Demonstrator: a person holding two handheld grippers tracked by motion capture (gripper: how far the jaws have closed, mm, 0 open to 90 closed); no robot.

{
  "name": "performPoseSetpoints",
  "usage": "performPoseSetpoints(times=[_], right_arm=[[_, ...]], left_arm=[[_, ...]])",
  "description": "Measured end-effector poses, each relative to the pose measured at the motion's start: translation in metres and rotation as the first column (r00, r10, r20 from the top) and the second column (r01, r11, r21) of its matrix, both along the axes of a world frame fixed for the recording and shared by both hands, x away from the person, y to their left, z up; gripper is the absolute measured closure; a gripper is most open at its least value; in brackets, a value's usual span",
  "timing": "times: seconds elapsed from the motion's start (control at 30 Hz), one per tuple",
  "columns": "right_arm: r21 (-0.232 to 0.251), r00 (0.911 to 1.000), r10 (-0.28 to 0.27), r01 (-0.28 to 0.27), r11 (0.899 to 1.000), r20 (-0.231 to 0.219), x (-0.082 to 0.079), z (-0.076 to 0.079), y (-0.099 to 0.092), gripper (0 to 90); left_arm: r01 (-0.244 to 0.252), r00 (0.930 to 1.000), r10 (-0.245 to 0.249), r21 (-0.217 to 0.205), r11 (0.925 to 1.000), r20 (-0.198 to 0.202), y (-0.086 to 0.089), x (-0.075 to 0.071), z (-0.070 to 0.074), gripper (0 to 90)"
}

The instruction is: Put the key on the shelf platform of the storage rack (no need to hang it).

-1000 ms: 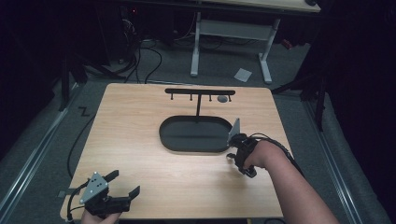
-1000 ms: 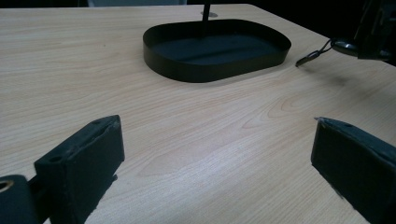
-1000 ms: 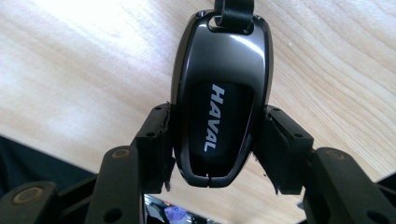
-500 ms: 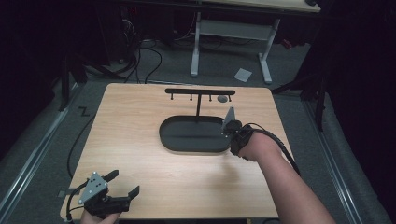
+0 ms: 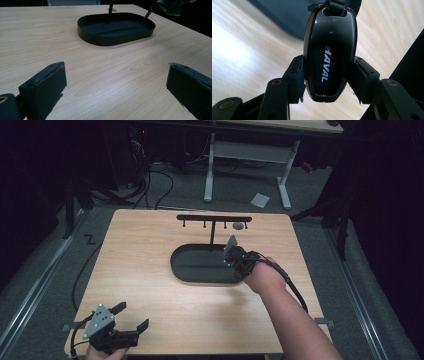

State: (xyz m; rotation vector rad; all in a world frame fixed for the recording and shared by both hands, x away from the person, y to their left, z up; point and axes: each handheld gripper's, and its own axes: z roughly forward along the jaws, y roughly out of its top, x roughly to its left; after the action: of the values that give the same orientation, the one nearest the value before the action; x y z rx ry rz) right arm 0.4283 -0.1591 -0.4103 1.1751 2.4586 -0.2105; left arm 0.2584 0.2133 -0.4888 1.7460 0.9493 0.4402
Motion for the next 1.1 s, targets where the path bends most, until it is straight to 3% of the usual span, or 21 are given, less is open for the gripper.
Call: performPoseSetpoints(times=[0.13,0.3,0.47,0.67,0.73,0.77,0.87,1.1], right_arm=[[-0.025,0.9939,0.076,-0.074,0.997,0.08,0.001,-0.004,0.016,49.0],[-0.04,0.9817,0.141,-0.137,0.99,0.128,0.004,-0.012,0.035,49.0],[-0.017,0.9762,0.158,-0.157,0.987,0.149,0.008,-0.018,0.048,49.0],[-0.014,0.9619,0.191,-0.192,0.981,0.196,0.016,-0.028,0.065,49.0],[-0.025,0.9519,0.21,-0.209,0.978,0.223,0.018,-0.031,0.07,49.0],[0.009,0.9561,0.201,-0.207,0.978,0.213,0.023,-0.036,0.074,48.9],[0.049,0.9614,0.182,-0.196,0.979,0.207,0.028,-0.043,0.077,49.0],[0.072,0.9652,0.185,-0.201,0.977,0.185,0.03,-0.052,0.085,48.9]], left_arm=[[0.0,1.0,0.0,0.0,1.0,0.0,0.0,0.0,0.0,3.6],[0.0,1.0,0.0,-0.001,1.0,0.0,0.0,0.0,0.0,3.6],[-0.002,1.0,0.002,-0.003,1.0,0.003,0.001,0.0,0.0,3.6],[-0.003,1.0,0.003,-0.002,1.0,0.0,0.001,0.0,0.0,3.6],[-0.002,1.0,0.002,0.0,1.0,0.0,0.001,0.0,-0.001,3.6],[-0.001,1.0,0.001,-0.001,1.0,0.0,0.001,0.0,-0.001,3.6],[-0.001,1.0,0.001,-0.001,1.0,0.0,0.002,0.0,-0.001,3.6],[-0.002,1.0,0.002,-0.005,1.0,-0.002,0.003,0.0,-0.001,3.6]])
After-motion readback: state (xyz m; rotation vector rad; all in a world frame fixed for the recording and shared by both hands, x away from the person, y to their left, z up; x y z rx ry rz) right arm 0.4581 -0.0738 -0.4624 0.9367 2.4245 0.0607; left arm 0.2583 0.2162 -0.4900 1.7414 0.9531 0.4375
